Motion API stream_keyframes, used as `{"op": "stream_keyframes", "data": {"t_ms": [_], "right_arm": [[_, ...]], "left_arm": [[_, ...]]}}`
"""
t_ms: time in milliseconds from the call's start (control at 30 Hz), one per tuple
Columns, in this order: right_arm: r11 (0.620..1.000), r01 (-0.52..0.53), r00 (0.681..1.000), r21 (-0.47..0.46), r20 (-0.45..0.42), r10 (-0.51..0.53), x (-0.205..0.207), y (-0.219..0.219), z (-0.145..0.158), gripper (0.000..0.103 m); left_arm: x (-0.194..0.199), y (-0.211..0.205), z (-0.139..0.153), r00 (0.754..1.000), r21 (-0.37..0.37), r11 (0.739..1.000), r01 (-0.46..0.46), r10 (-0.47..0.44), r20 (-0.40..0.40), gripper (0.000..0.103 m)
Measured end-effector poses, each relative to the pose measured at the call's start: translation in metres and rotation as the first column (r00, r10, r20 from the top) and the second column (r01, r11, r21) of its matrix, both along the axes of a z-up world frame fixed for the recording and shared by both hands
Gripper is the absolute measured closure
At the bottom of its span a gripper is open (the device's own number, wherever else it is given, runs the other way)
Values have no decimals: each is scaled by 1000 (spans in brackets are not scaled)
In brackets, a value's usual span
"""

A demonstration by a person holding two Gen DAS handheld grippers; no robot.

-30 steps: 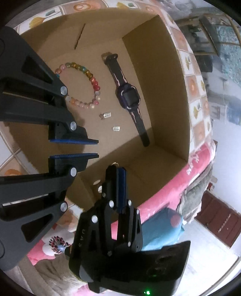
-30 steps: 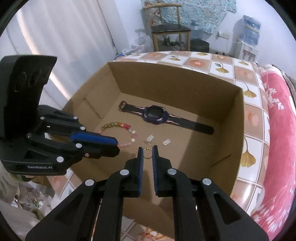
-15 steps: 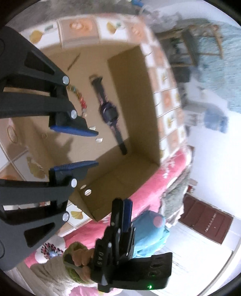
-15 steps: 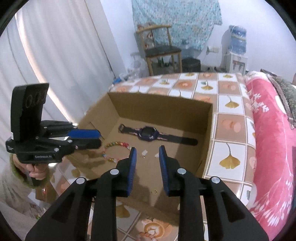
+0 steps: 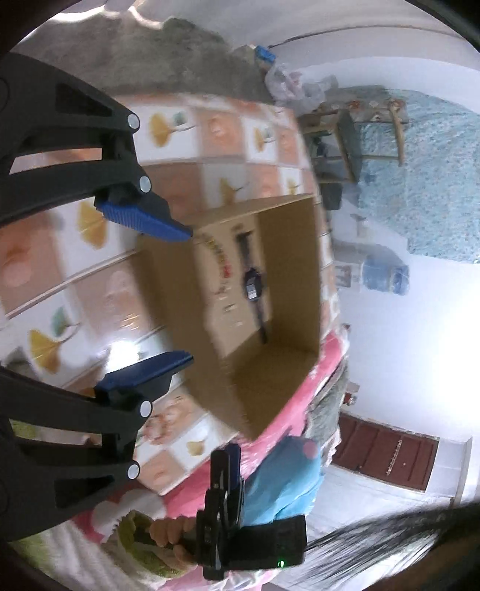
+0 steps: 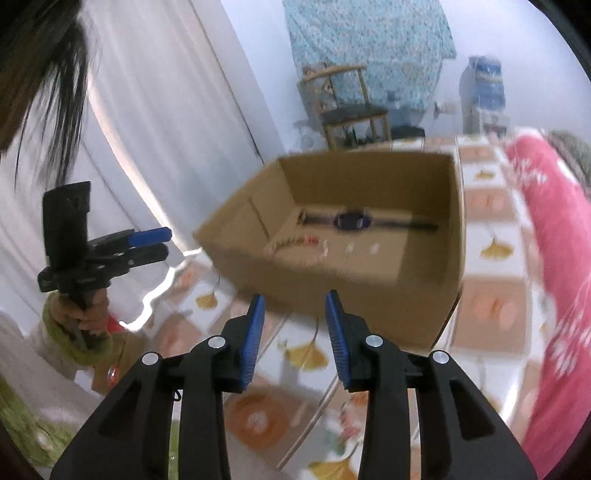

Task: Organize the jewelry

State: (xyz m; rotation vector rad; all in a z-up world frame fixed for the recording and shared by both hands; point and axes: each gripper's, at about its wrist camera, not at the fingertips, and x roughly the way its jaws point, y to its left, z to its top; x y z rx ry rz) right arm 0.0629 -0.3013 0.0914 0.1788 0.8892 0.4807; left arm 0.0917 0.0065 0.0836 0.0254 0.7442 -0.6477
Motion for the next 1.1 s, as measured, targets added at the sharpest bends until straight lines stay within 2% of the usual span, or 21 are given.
{"op": "stream_keyframes", "data": {"t_ms": [100, 167, 200, 300, 367, 500, 600, 767, 1100], "right_arm": [[999, 23, 996, 42, -85, -19, -4, 6, -28, 69], [996, 33, 989, 78, -146, -22, -4, 12, -47, 69], [998, 33, 987, 62, -158, -23, -4, 17, -53, 69], [998, 26, 990, -49, -140, -32, -8, 33, -60, 69], [996, 24, 992, -81, -125, -34, -8, 37, -60, 69], [997, 37, 989, -74, -141, -47, -5, 36, -65, 69], [996, 49, 986, -72, -155, -60, 0, 33, -71, 69], [994, 72, 984, -87, -159, -85, 6, 28, -76, 69], [990, 113, 980, -86, -153, -126, 13, 22, -76, 69]], "left_arm": [[-4, -7, -27, 997, -22, 999, 28, -30, -76, 44], [-2, -14, -42, 994, -18, 999, 39, -40, -106, 44], [0, -20, -51, 993, 0, 999, 38, -38, -111, 44], [7, -32, -66, 994, 54, 997, 47, -41, -101, 45], [10, -38, -73, 993, 65, 996, 61, -54, -104, 45], [24, -53, -86, 991, 125, 987, 99, -87, -99, 56], [28, -59, -93, 988, 145, 981, 125, -111, -106, 65], [25, -65, -100, 983, 168, 972, 162, -143, -118, 75], [26, -75, -104, 977, 240, 950, 199, -173, -126, 79]]}}
